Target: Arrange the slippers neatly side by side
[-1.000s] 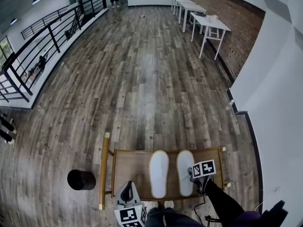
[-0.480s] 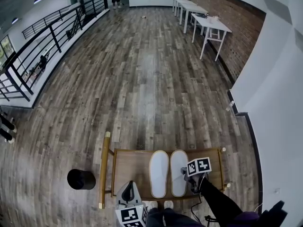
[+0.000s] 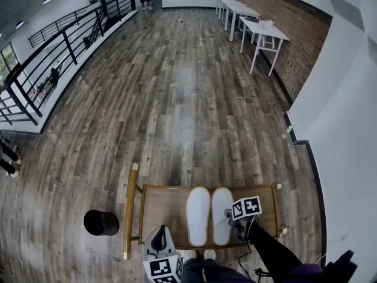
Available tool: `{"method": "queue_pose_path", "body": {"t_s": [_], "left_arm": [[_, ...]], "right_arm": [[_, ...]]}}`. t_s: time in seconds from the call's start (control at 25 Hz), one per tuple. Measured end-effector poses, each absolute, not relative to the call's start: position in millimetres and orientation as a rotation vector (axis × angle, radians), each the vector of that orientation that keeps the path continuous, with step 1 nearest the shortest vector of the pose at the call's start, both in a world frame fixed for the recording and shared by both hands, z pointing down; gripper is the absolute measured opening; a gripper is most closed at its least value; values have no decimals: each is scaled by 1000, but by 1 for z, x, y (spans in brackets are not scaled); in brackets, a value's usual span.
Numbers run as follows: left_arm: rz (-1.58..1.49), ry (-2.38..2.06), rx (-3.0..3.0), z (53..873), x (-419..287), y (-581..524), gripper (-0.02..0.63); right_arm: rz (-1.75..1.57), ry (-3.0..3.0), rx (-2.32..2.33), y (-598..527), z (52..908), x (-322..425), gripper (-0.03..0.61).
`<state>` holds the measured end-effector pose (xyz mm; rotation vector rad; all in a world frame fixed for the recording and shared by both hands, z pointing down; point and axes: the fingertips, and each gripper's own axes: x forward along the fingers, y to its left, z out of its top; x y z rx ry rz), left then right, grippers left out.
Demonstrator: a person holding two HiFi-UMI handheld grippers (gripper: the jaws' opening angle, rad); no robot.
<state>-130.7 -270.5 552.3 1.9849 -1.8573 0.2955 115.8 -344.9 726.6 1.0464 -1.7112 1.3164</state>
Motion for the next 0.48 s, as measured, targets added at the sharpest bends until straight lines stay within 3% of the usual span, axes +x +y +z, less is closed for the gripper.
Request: {"method": "queue_pose_path", "body": {"t_s": [0.48], "left_arm": [[282,-1846,2001,549,-126,-272,2]], "right_arm": [[1331,-1766,1047,-341,711,123,71]]}}
